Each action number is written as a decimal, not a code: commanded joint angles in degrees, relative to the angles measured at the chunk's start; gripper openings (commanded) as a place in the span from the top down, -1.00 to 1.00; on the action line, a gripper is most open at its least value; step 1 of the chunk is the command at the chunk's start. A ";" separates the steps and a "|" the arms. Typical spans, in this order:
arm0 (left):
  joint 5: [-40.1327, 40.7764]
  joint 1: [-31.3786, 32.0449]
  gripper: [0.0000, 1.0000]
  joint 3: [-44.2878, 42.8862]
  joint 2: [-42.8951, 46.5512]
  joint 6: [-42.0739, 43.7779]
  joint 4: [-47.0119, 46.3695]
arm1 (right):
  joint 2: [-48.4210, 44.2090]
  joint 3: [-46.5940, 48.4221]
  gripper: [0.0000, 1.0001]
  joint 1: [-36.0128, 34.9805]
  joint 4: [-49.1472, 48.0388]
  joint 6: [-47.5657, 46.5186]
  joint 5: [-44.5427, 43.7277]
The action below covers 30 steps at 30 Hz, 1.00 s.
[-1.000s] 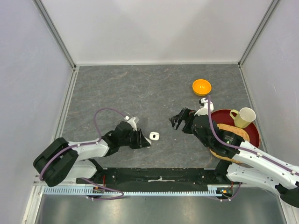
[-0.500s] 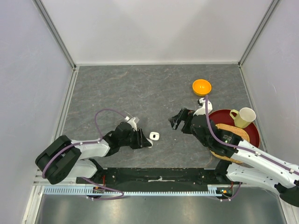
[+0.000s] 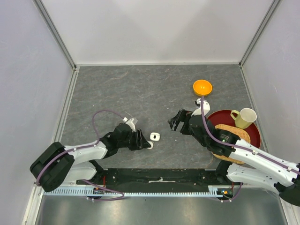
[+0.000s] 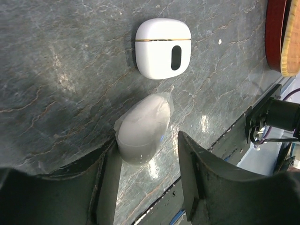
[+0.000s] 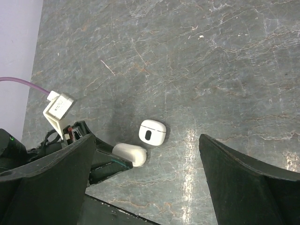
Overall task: Insert the wireless bluetooth earbuds into the charging case
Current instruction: Place the charging case at the center of the board, then reset both arms
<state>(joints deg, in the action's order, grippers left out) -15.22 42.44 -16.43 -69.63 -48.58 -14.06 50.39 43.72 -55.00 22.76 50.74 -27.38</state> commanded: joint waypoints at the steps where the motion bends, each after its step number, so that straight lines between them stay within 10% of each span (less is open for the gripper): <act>1: 3.35 -0.25 -0.13 -1.41 3.52 0.94 5.52 | 0.41 1.19 -0.96 -0.02 -1.41 -0.73 0.39; 5: 6.60 -0.25 -0.76 -2.12 7.91 1.38 10.28 | 0.94 1.01 -0.96 0.07 -1.67 -0.82 0.57; 21: 31.91 -0.25 -0.82 -9.58 37.00 6.02 30.06 | -2.14 -0.48 -0.96 1.91 -1.06 -4.59 -3.99; 30: 28.80 -4.01 -0.84 -20.66 27.72 22.27 32.09 | 3.39 0.83 -0.96 24.14 -0.44 -16.00 15.84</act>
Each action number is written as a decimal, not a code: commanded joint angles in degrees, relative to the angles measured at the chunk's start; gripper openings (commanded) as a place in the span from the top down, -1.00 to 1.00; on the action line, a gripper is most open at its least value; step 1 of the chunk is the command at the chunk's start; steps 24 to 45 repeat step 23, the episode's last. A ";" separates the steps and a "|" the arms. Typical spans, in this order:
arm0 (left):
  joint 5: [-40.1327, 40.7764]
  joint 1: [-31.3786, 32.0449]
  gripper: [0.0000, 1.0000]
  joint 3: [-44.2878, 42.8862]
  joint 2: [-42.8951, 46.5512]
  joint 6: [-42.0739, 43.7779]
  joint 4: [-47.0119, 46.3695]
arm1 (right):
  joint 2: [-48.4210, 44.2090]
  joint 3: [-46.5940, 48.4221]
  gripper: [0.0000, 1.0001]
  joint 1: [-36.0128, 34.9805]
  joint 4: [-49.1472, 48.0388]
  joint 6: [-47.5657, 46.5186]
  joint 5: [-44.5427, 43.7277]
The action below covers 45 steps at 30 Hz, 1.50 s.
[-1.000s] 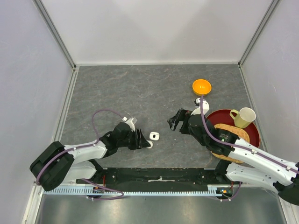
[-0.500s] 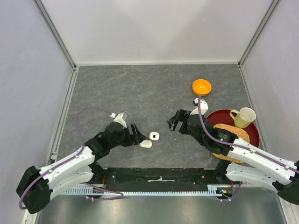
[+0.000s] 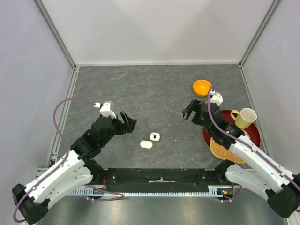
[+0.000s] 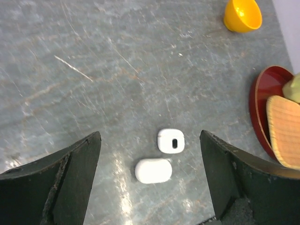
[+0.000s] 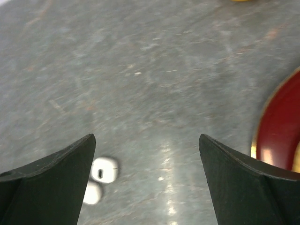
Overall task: Insert the wireless bluetooth earbuds into the charging case
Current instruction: Reset both arms
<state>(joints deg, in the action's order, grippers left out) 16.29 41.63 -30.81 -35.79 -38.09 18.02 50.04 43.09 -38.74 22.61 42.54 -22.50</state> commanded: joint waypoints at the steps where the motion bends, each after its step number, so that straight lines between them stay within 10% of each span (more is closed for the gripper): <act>1: -5.89 -7.57 -0.84 -6.89 -9.18 13.11 -2.35 | 5.57 2.60 -0.96 10.24 -0.20 -9.05 13.77; 6: -24.81 -23.33 -0.85 -9.35 -14.57 12.60 -7.30 | 9.89 5.77 -0.96 14.39 0.33 -12.40 17.49; 18: -7.25 -23.52 -0.86 -7.08 -7.37 3.81 1.67 | 11.39 3.58 -0.96 16.06 -1.25 -14.86 8.19; 45: -6.10 -23.52 -0.86 -6.28 -4.12 7.06 2.02 | 12.36 2.17 -0.96 15.98 -4.68 -15.38 3.53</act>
